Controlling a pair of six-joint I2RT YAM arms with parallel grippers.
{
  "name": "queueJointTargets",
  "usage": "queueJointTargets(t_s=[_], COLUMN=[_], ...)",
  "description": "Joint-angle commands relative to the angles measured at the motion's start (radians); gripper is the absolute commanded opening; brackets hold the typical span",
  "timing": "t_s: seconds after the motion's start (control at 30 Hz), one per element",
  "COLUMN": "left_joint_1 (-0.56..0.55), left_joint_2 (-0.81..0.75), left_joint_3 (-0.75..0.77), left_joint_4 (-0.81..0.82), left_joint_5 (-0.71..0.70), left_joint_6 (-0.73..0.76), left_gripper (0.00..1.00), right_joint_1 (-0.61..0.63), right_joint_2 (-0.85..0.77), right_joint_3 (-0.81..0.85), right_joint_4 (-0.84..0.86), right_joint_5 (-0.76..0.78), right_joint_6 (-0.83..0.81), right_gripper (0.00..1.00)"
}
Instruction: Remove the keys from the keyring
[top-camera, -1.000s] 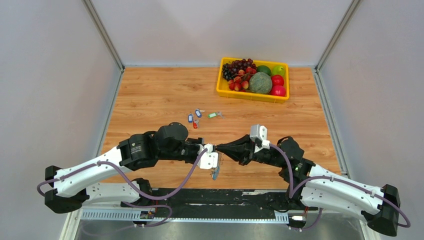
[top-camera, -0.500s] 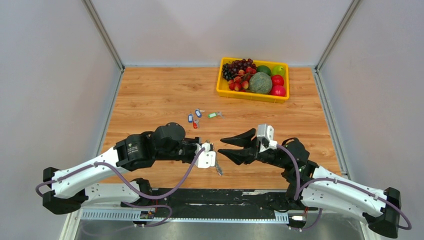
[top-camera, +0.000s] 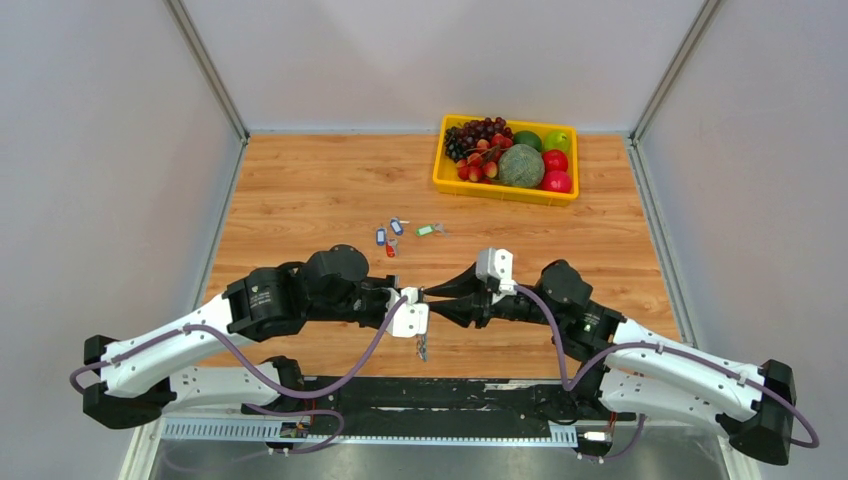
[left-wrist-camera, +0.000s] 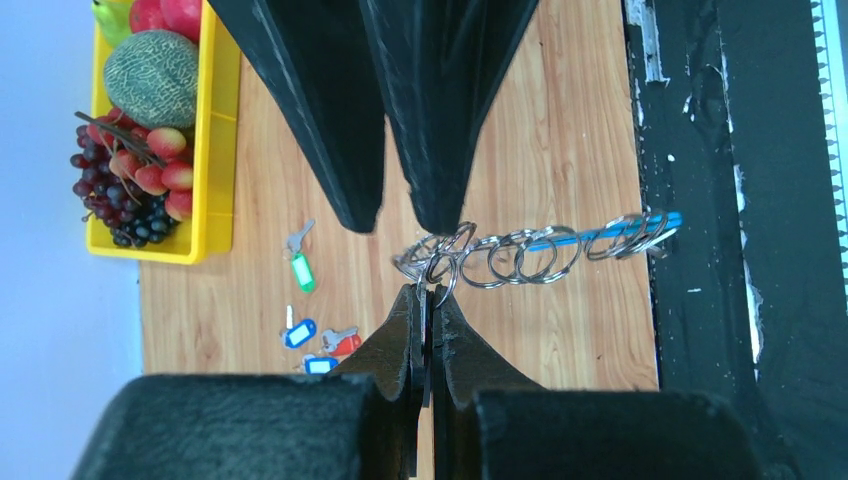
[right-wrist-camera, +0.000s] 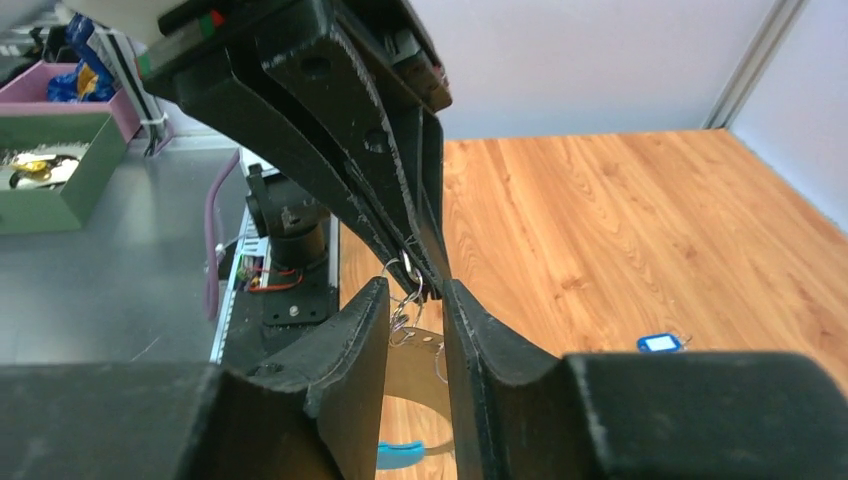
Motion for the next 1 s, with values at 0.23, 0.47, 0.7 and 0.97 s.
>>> queueJointTargets(t_s=[0.23, 0.47, 0.7, 0.97], left_joint_1=[-0.001, -0.001, -0.001, -0.001], left_joint_2=[0.000, 0.003, -0.012, -0.022], left_joint_3=[0.070, 0.079, 0.086, 0.012], left_joint_4=[0.001, -0.005, -0.004, 0.039], left_joint_5=[0.006, 0.004, -0.009, 0.012], left_joint_6=[0.017, 0.025, 0.025, 0.006], left_gripper=[0.00, 0.00, 0.00, 0.00], right_joint_1=[0.012, 0.012, 0.011, 0.012], right_joint_2=[0.064, 0.073, 0.075, 0.009], right_joint_3=[0.061, 0.068, 0.067, 0.011], right_joint_4=[-0.031, -0.045, -0.062, 0.095], right_joint_5=[-0.069, -0.028, -0.007, 0.062], right_joint_6=[-0.025, -0.031, -0.033, 0.056], right_gripper=[0.30, 0.00, 0.00, 0.00])
